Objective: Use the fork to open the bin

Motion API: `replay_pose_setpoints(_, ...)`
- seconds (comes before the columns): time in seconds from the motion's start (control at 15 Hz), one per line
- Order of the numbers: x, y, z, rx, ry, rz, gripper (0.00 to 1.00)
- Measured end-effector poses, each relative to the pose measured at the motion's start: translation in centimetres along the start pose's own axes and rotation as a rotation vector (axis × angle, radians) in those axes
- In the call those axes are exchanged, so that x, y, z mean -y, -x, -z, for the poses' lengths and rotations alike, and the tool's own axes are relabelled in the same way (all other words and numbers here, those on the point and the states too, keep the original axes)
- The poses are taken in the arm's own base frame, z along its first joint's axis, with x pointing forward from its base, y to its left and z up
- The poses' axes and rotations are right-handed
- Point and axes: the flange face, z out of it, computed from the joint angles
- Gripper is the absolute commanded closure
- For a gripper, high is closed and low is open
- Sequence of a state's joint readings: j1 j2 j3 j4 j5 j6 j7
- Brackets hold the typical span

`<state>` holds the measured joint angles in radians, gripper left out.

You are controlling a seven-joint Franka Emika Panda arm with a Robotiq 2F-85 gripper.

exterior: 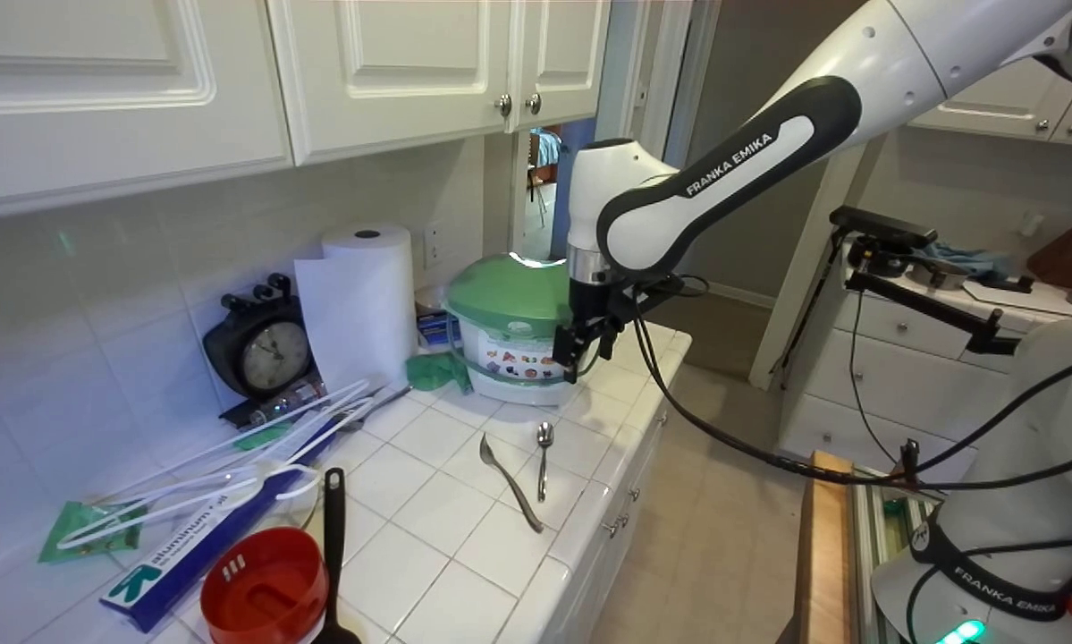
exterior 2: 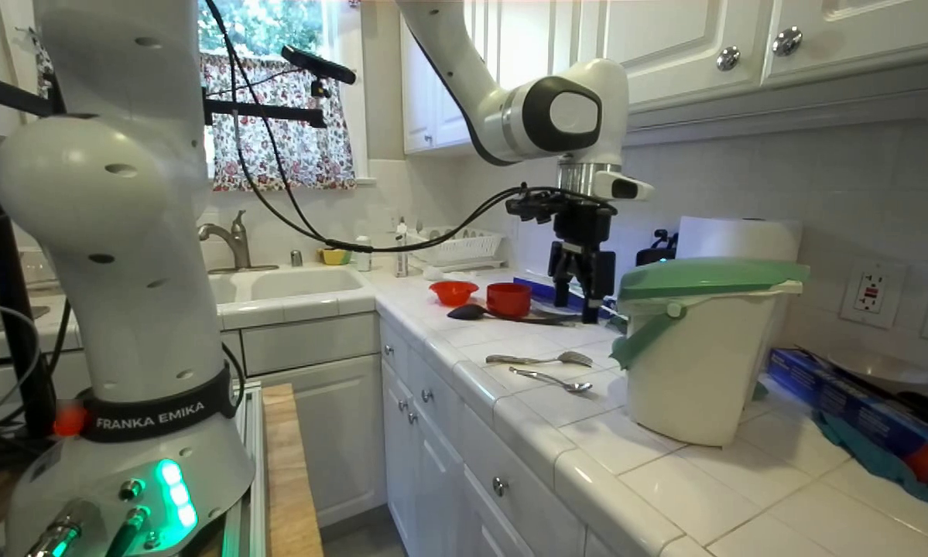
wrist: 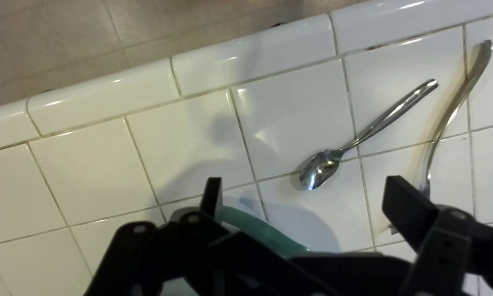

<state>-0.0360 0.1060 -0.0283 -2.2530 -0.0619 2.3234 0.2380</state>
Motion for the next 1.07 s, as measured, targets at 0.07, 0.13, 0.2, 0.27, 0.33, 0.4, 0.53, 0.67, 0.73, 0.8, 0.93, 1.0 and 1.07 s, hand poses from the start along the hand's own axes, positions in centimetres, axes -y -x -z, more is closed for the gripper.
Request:
replay_pose_setpoints(0.07, 0.0, 0.0, 0.1, -0.002, 0.000, 0.000, 0.00)
replay_pose_setpoints(0.13, 0.0, -0.1, 0.1, -0.003, -0.001, 0.000, 0.00)
replay_pose_setpoints(0.2, 0.0, -0.1, 0.2, -0.004, -0.001, 0.000, 0.00)
replay_pose_setpoints(0.27, 0.0, -0.1, 0.2, -0.004, -0.001, 0.000, 0.00)
replay_pose_setpoints(0.33, 0.0, -0.1, 0.2, -0.004, -0.001, 0.000, 0.00)
replay_pose_setpoints(0.4, 0.0, -0.1, 0.2, -0.004, -0.001, -0.002, 0.00)
replay_pose_setpoints(0.53, 0.3, -0.1, 0.1, -0.002, 0.000, -0.001, 0.00)
replay_pose_setpoints(0.67, 0.8, -0.1, -0.2, 0.002, 0.001, 0.001, 0.00)
replay_pose_setpoints(0.73, 1.2, 0.0, -0.4, 0.004, 0.002, 0.002, 0.00)
replay_pose_setpoints(0.8, 1.7, 0.0, -0.5, 0.008, 0.003, 0.003, 0.00)
replay_pose_setpoints(0.93, 2.7, 0.0, -1.1, 0.016, 0.005, 0.006, 0.00)
replay_pose_setpoints(1.0, 3.3, 0.0, -1.5, 0.022, 0.007, 0.010, 0.00)
replay_pose_setpoints(1.07, 3.8, -0.1, -2.0, 0.028, 0.010, 0.019, 0.00)
